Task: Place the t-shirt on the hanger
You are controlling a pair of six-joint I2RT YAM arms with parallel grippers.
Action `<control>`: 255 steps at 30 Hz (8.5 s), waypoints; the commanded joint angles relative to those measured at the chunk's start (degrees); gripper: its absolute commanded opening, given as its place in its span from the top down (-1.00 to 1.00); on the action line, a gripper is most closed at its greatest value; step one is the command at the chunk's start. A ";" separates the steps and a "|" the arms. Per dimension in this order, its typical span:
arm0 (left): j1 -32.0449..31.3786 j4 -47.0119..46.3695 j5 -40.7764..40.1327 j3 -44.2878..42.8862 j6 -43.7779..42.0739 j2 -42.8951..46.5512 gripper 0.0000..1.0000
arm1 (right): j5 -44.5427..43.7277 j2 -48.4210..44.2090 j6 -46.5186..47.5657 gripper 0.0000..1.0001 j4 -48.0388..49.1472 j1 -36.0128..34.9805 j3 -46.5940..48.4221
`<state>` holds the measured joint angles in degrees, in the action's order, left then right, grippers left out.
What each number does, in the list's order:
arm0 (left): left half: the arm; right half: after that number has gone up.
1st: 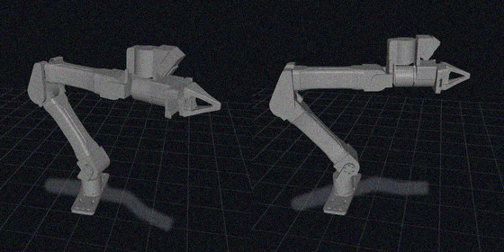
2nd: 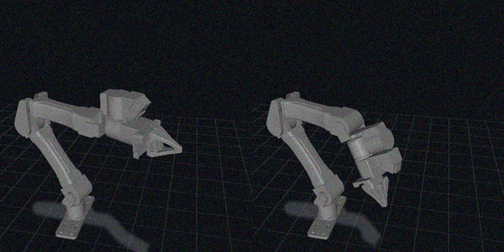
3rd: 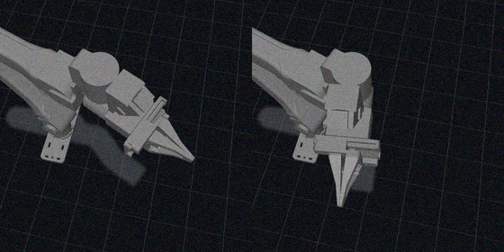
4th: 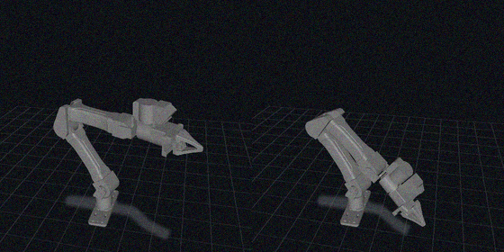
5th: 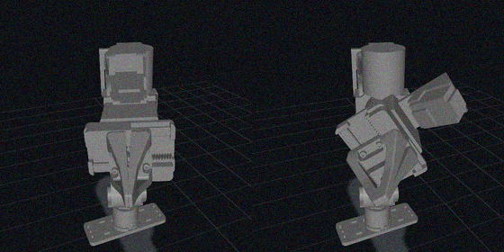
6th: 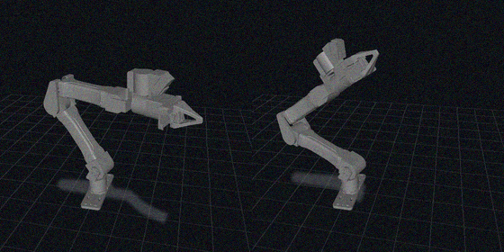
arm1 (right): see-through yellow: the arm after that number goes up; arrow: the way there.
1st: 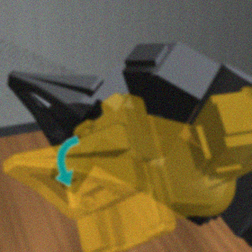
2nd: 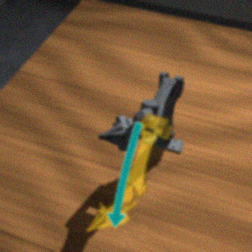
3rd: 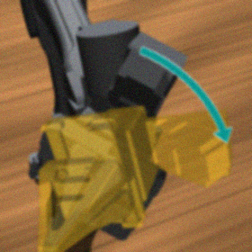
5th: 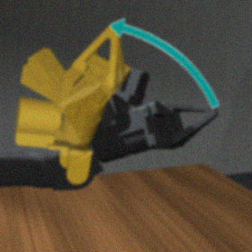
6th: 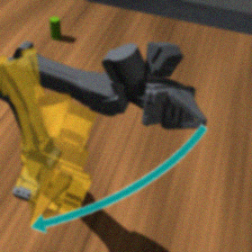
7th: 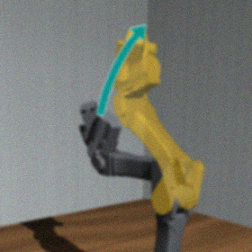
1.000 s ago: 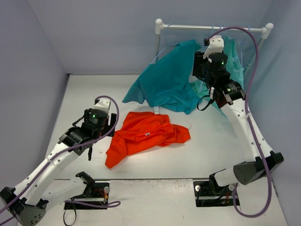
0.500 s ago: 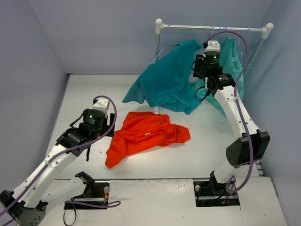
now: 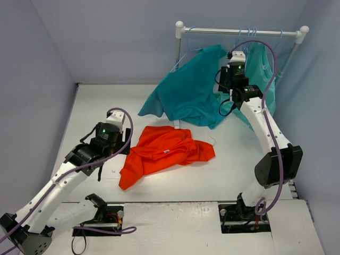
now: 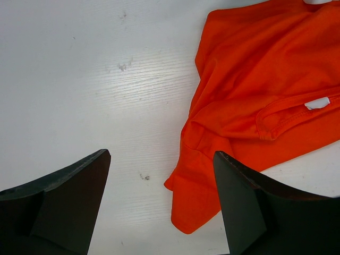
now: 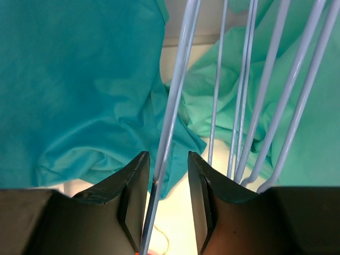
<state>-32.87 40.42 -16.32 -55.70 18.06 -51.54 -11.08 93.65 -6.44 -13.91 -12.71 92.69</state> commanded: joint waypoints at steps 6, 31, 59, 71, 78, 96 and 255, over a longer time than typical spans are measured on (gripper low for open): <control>0.35 -2.54 0.06 -0.80 -0.14 -0.16 -0.47 | -1.43 -2.10 -0.81 0.50 3.19 0.76 -2.35; 0.35 -2.54 0.67 -0.73 0.13 -1.18 -0.47 | -2.72 -3.03 1.33 0.71 3.19 0.76 1.33; 0.35 -2.72 1.59 -0.99 0.22 -2.34 -0.48 | -1.05 -7.68 4.90 1.00 3.50 1.06 4.78; 0.35 -2.66 1.93 -0.90 0.22 -2.54 -0.48 | 4.08 -16.54 3.03 1.00 3.45 1.02 -4.43; 0.35 -2.54 3.55 -1.07 -0.05 -4.41 -0.48 | 7.69 -26.63 0.32 1.00 3.37 0.77 -17.48; 0.26 -6.84 11.27 3.31 11.43 -16.65 -0.48 | 22.40 -42.49 -3.14 1.00 1.78 0.32 -34.41; 9.49 21.01 15.24 -45.37 -2.30 -44.97 1.00 | 40.72 -42.53 -3.13 1.00 15.92 -26.75 -48.38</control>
<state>-23.55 61.14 -2.50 -97.53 16.27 -98.89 29.70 50.01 -8.61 -6.67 -38.80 44.75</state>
